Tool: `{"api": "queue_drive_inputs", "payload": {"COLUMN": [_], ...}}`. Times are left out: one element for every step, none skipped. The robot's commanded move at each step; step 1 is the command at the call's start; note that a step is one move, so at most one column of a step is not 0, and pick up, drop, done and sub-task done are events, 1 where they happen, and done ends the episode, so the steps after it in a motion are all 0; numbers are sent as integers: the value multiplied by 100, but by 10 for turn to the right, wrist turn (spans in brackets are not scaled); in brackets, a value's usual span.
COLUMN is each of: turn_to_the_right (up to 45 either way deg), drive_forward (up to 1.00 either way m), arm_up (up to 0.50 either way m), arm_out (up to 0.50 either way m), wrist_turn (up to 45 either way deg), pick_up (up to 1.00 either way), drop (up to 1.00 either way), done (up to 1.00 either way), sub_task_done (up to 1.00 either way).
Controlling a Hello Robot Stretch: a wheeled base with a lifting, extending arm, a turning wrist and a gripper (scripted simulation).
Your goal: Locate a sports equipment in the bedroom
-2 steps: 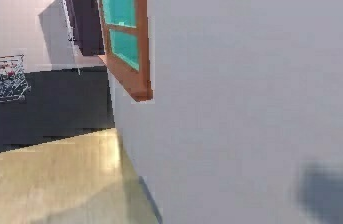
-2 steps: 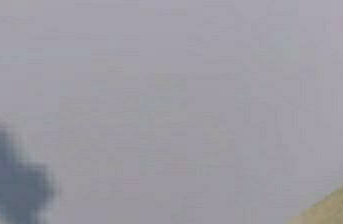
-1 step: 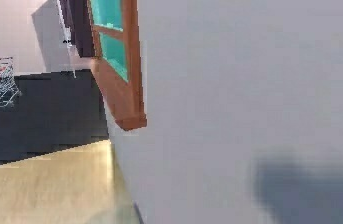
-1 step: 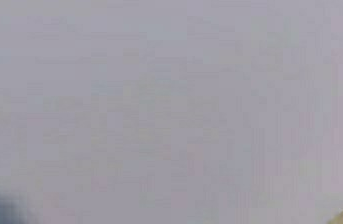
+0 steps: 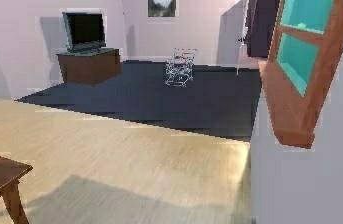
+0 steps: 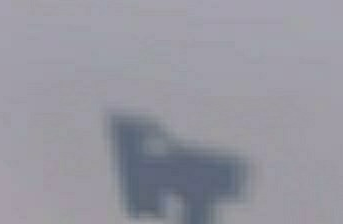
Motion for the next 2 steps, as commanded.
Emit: {"api": "queue_drive_inputs", "payload": {"turn_to_the_right": [-90,0], "drive_forward": [0,55], "arm_up": [0,0], "arm_out": [0,0], "wrist_turn": [0,0], "pick_up": [0,0], "drop": [0,0], "done": [0,0], "sub_task_done": [0,0]}}
